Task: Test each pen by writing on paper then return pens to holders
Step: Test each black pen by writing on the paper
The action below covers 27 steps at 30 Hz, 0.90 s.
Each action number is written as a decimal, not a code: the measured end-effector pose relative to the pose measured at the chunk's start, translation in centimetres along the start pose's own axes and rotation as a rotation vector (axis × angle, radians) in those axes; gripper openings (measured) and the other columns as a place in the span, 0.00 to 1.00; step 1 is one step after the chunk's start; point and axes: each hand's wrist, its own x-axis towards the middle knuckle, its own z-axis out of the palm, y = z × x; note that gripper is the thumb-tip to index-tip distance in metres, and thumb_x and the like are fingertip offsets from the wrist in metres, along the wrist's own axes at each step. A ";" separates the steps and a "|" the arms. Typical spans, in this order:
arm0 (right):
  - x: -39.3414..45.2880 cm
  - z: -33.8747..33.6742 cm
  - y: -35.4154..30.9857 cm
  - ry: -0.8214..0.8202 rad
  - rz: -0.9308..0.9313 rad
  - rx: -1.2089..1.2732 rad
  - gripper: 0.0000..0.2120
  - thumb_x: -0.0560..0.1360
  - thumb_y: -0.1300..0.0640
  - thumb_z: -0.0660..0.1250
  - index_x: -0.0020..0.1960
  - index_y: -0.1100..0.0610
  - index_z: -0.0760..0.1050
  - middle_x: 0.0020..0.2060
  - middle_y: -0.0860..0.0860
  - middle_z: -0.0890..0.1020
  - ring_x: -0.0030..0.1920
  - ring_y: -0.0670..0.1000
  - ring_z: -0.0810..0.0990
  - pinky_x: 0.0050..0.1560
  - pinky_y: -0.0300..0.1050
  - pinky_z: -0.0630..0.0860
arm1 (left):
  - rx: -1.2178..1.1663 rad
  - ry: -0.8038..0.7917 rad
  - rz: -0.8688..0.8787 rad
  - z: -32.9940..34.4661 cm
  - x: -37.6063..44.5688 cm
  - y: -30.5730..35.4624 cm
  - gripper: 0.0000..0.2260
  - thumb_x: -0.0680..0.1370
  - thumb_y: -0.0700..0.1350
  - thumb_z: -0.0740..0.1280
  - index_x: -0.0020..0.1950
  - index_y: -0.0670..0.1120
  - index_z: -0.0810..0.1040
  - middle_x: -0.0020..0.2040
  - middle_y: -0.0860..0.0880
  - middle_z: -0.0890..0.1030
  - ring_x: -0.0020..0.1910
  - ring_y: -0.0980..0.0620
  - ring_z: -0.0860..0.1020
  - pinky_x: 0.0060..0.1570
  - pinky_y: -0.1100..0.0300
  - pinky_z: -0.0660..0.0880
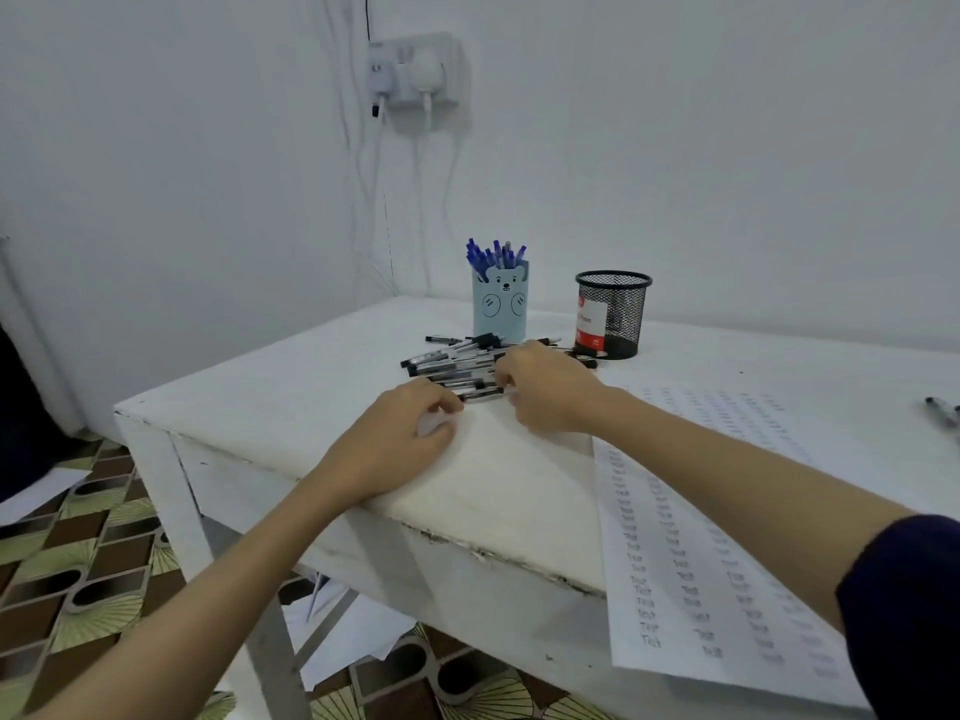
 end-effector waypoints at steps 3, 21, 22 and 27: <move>0.3 0.5 0.4 0.024 0.015 0.041 0.11 0.74 0.65 0.63 0.54 0.57 0.76 0.54 0.54 0.75 0.54 0.54 0.73 0.46 0.42 0.67 | 0.000 -0.005 -0.012 -0.1 -0.1 0.0 0.06 0.78 0.42 0.62 0.53 0.48 0.76 0.53 0.53 0.77 0.54 0.55 0.73 0.55 0.61 0.69; -6.3 -9.2 6.9 0.249 0.502 1.472 0.09 0.80 0.62 0.58 0.43 0.59 0.72 0.31 0.52 0.70 0.27 0.48 0.70 0.33 0.40 0.71 | -0.069 -0.062 0.139 3.1 3.6 6.2 0.08 0.78 0.40 0.60 0.50 0.50 0.76 0.52 0.55 0.77 0.54 0.58 0.74 0.52 0.60 0.72; -7.1 -9.4 8.1 0.218 0.527 1.550 0.11 0.80 0.55 0.59 0.40 0.58 0.72 0.29 0.50 0.67 0.25 0.47 0.65 0.31 0.40 0.65 | -0.070 -0.082 0.153 3.7 4.1 7.1 0.08 0.78 0.40 0.59 0.51 0.50 0.76 0.53 0.55 0.77 0.54 0.58 0.74 0.52 0.60 0.72; -11.5 -10.0 12.6 0.287 0.649 1.755 0.27 0.70 0.35 0.56 0.26 0.53 0.54 0.21 0.47 0.54 0.23 0.48 0.51 0.27 0.39 0.49 | -0.047 -0.172 0.229 6.9 6.8 11.3 0.08 0.79 0.43 0.59 0.53 0.52 0.76 0.55 0.56 0.76 0.55 0.58 0.73 0.54 0.59 0.71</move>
